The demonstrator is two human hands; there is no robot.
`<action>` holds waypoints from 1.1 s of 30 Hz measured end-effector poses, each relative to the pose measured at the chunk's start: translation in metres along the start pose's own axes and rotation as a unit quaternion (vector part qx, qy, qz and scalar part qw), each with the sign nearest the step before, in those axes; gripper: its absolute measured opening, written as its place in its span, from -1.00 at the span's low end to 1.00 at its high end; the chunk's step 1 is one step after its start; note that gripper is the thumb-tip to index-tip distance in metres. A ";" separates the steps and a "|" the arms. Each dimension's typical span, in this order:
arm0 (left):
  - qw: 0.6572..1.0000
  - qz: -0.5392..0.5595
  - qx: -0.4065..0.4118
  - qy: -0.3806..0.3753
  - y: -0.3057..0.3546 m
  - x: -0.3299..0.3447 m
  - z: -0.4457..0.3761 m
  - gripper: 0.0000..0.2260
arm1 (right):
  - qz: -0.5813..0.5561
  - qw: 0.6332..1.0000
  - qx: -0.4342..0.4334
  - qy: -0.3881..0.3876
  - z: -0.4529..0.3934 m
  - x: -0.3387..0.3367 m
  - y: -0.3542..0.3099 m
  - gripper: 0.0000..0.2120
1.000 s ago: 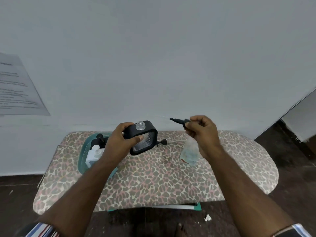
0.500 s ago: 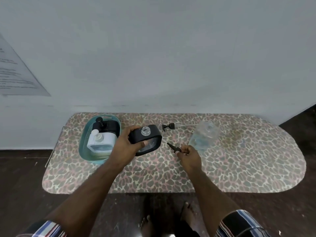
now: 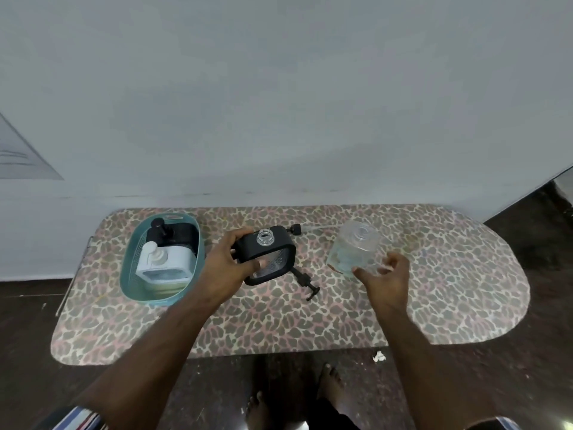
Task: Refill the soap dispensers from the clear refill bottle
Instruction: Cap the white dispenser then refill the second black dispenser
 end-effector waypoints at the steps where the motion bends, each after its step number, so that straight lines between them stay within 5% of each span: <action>1: 1.000 -0.002 0.001 -0.004 0.001 0.002 -0.002 -0.48 | 0.018 0.999 -0.022 -0.039 -0.005 0.003 -0.012 -0.15; 3: 1.000 -0.002 -0.003 -0.010 0.003 0.007 -0.004 -0.48 | 0.031 0.992 -0.043 -0.112 -0.014 0.015 -0.029 -0.04; 5: 1.000 0.006 -0.015 -0.008 0.003 0.008 -0.004 -0.50 | 0.028 0.987 -0.034 -0.154 -0.021 0.024 -0.034 -0.16; 9: 0.999 0.027 -0.022 -0.004 0.010 0.005 -0.003 -0.52 | 0.050 0.986 -0.060 -0.150 -0.021 0.028 -0.042 -0.42; 18: 0.995 0.095 0.035 -0.012 0.065 -0.025 0.013 -0.55 | 0.048 0.964 -0.224 -0.138 0.062 -0.010 -0.167 -0.39; 22: 0.990 0.111 0.079 -0.035 0.097 -0.038 0.026 -0.56 | 0.145 0.922 -0.338 -0.121 0.110 -0.018 -0.214 -0.30; 33: 0.979 0.144 0.143 -0.028 0.143 -0.067 0.045 -0.57 | 0.261 0.761 -0.587 0.085 0.188 -0.038 -0.274 -0.36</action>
Point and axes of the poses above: each hand's wrist, its own z-axis away from the middle knuckle, its own x-axis out of the palm, y = z × x, the point moved 6 cm from there along -z, towards the middle knuckle, and after that the axes turned 13 degrees about x, right-handed, at the moved point
